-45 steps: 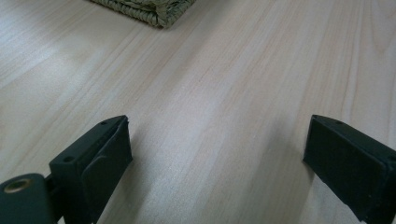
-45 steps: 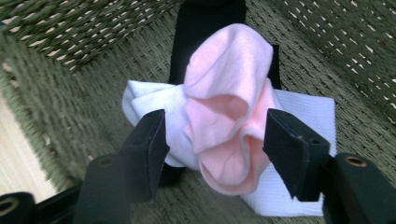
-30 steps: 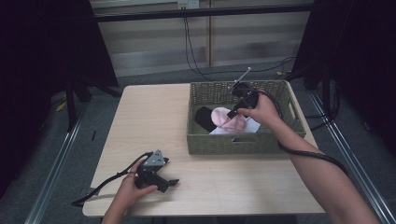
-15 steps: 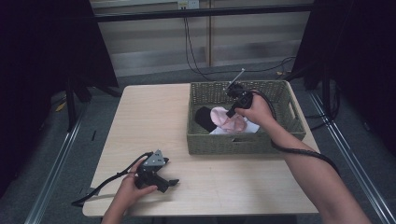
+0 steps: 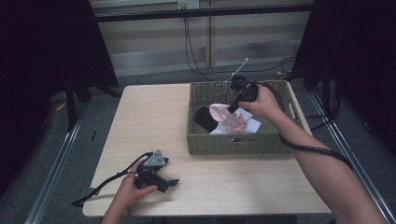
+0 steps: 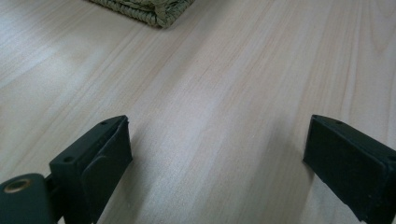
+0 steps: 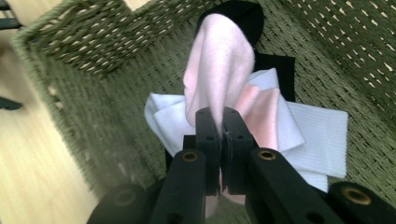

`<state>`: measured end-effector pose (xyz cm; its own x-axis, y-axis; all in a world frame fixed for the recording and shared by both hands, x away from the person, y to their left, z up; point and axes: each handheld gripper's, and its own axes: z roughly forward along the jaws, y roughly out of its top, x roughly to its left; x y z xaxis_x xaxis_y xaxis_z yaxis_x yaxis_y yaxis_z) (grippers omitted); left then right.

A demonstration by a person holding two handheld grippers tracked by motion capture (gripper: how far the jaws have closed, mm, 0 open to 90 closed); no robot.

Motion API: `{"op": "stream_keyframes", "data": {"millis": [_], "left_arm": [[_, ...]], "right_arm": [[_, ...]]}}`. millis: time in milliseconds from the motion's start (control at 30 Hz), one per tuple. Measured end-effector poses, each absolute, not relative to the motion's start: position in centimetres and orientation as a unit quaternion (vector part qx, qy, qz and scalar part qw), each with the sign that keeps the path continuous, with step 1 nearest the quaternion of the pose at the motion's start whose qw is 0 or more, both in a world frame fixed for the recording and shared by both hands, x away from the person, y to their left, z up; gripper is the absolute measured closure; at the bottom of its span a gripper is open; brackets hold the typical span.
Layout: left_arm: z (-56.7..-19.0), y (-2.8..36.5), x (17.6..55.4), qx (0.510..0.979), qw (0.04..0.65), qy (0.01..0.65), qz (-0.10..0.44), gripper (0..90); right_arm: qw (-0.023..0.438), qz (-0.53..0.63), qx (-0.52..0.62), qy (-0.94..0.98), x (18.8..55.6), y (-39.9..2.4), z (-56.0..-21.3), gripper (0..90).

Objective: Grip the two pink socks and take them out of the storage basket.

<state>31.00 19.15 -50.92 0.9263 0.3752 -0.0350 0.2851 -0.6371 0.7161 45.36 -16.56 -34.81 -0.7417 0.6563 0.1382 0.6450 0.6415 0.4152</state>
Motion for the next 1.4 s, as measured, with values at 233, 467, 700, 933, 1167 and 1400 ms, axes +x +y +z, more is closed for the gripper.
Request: {"op": "stream_keyframes", "data": {"millis": [233, 467, 700, 933, 1167, 1400], "left_arm": [[-50.9, 19.2, 31.0, 0.903, 0.384, 0.183, 0.059, 6.9], [-50.9, 19.2, 31.0, 0.903, 0.384, 0.183, 0.059, 6.9], [-50.9, 19.2, 31.0, 0.903, 0.384, 0.183, 0.059, 6.9], [-50.9, 19.2, 31.0, 0.903, 0.384, 0.183, 0.059, 6.9], [-50.9, 19.2, 31.0, 0.903, 0.384, 0.183, 0.059, 6.9], [-50.9, 19.2, 31.0, 0.903, 0.384, 0.183, 0.059, 6.9]], "right_arm": [[0.014, 0.223, 0.35, 0.91, 44.8, -17.0, -33.1, 87.3], [0.01, 0.233, 0.343, 0.91, 43.9, -17.5, -31.4, 87.3], [0.009, 0.235, 0.329, 0.914, 42.9, -17.9, -29.9, 87.2], [0.007, 0.236, 0.326, 0.916, 42.2, -18.4, -28.9, 87.1], [0.003, 0.234, 0.313, 0.92, 41.2, -18.6, -28.0, 87.1], [-0.006, 0.24, 0.309, 0.92, 40.6, -19.1, -27.0, 87.1]]}}
